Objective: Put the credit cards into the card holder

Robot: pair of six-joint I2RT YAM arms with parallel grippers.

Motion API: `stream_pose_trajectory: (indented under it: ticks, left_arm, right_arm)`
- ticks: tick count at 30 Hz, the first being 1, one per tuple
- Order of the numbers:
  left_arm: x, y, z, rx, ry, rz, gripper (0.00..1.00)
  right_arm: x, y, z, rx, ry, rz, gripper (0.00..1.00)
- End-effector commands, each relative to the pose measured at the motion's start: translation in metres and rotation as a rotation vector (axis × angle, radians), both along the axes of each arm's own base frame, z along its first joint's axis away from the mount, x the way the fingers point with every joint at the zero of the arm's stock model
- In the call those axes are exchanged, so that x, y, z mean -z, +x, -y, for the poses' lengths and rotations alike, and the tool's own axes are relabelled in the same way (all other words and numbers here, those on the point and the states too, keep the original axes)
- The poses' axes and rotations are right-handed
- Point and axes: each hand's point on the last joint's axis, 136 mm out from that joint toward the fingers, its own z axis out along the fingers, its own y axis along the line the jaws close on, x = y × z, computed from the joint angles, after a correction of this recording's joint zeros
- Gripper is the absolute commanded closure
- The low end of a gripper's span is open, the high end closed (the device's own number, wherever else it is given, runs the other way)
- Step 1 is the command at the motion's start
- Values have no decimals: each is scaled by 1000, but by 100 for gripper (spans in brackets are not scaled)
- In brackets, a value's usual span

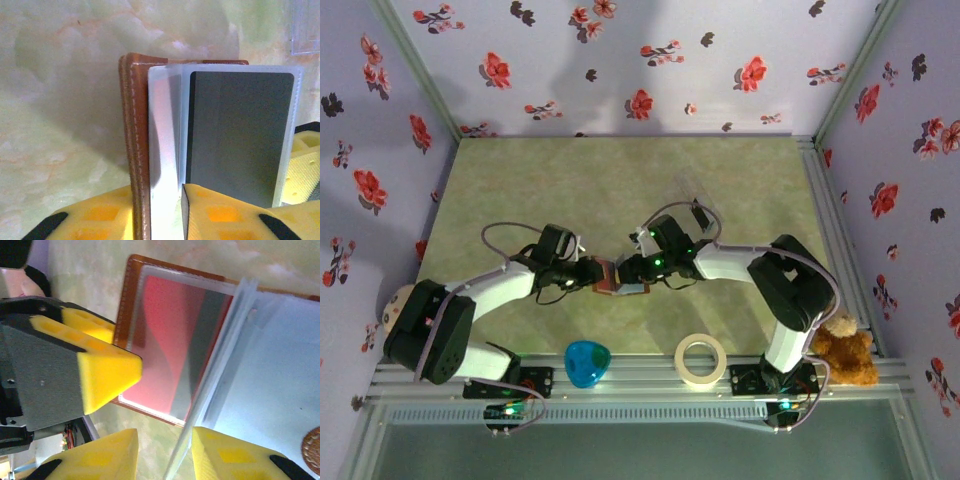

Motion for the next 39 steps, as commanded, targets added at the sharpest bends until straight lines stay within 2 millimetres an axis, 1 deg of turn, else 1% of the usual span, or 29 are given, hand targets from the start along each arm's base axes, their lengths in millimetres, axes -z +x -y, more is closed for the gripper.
stream_pose_trajectory:
  ticks: [1, 4, 8, 11, 12, 14, 21, 22, 24, 26, 28, 30, 31, 33, 35, 39]
  left_arm:
    - [-4, 5, 1, 0, -18, 2, 69]
    - [-3, 5, 1, -5, -20, -5, 74]
    - [1, 4, 0, 0, -13, -12, 83]
    - [2, 3, 0, -7, -18, -19, 86]
    - [2, 4, 0, -9, -21, -17, 87]
    - [2, 4, 1, -4, -21, -15, 89]
    - [1, 4, 1, -5, -23, -16, 96]
    - [1, 4, 1, -3, -22, -15, 97]
    - [1, 4, 1, -2, -21, -18, 100]
    - [1, 3, 1, -7, -27, -21, 100]
    - [0, 4, 1, -4, -29, -16, 100]
    - [1, 3, 1, 3, -24, -15, 100]
    - [1, 3, 0, 2, -23, -17, 100]
    - [2, 3, 1, 0, -25, -24, 100]
    - [2, 2, 1, 2, -25, -24, 100]
    - [4, 1, -1, 4, -17, -29, 100]
  right_arm:
    - [-18, -7, -7, -57, 93, 53, 70]
    - [-14, -10, -9, -68, 93, 45, 77]
    - [-7, -11, -8, -76, 93, 46, 77]
    - [-1, -11, -8, -75, 87, 36, 78]
    - [-1, -11, -9, -77, 97, 35, 77]
    - [-3, -13, -12, -87, 122, 32, 70]
    - [0, -14, -14, -95, 132, 20, 67]
    - [0, -15, -13, -100, 131, 22, 65]
    - [1, -19, -14, -118, 127, 22, 57]
    - [1, -20, -12, -122, 112, 35, 51]
    - [5, -16, -8, -99, 71, 50, 47]
    - [8, -15, -6, -92, 54, 65, 39]
    - [6, -15, -7, -97, 66, 64, 36]
    - [-11, -25, -18, -159, 168, 49, 36]
    - [-23, -32, -25, -189, 227, 50, 35]
    - [-33, -41, -39, -256, 263, 45, 38]
